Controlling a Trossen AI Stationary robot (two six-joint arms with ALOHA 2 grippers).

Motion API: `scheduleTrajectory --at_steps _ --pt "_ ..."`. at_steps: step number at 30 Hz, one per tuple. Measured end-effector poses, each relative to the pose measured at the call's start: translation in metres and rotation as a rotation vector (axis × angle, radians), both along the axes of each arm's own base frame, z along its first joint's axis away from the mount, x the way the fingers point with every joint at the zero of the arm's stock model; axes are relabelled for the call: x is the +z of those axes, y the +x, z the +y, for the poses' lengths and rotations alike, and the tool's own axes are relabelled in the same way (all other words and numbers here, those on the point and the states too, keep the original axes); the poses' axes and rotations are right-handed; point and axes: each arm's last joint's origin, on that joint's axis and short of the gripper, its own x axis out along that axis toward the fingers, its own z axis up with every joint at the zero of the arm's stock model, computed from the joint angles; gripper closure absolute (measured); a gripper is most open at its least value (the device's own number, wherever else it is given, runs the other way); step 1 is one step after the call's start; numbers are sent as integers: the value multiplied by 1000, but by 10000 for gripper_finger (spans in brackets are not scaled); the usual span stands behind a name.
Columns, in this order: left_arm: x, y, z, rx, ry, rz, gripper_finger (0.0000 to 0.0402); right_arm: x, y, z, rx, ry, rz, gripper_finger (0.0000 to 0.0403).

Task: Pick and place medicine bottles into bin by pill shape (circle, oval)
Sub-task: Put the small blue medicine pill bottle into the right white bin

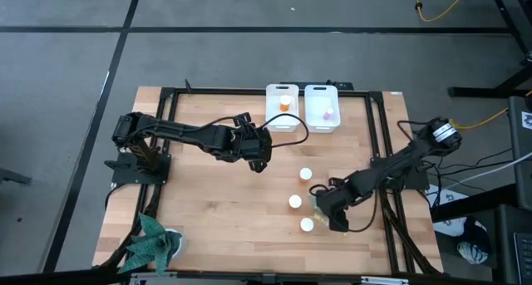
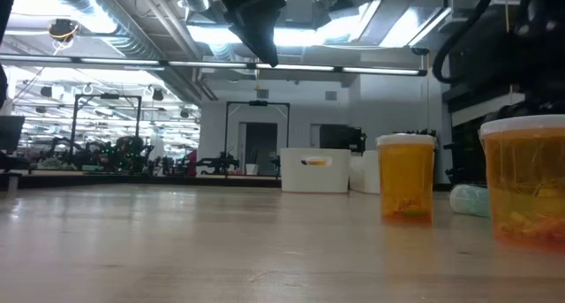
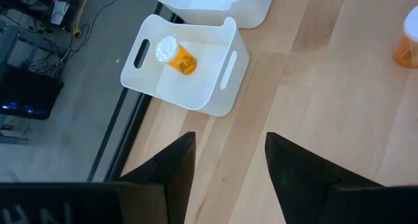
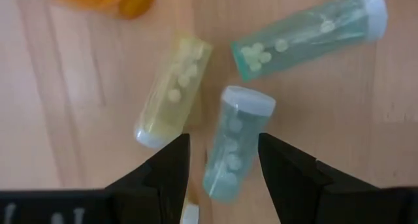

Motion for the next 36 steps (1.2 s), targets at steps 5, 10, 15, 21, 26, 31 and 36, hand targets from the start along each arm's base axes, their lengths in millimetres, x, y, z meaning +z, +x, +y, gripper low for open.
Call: scheduleTrajectory --at_steps 5,10,15,21,26,31,36 --pt "0 0 0 0 0 0 225 -11 9 -2 -24 -4 5 219" --pt "0 0 0 0 0 -6 225 -20 16 -8 -52 -11 29 219" --pt "1 1 0 0 -1 -14 225 -22 18 -11 -67 -9 43 219" --pt "1 1 0 0 -1 -14 225 -21 18 -12 -69 -3 33 219" --pt "1 1 0 0 -1 -15 225 -21 18 -12 -70 -6 30 226" --pt "1 1 0 0 -1 -16 225 -21 18 -12 -73 -10 31 263" --pt "1 1 0 0 -1 -16 225 -21 21 -17 -93 0 33 300"
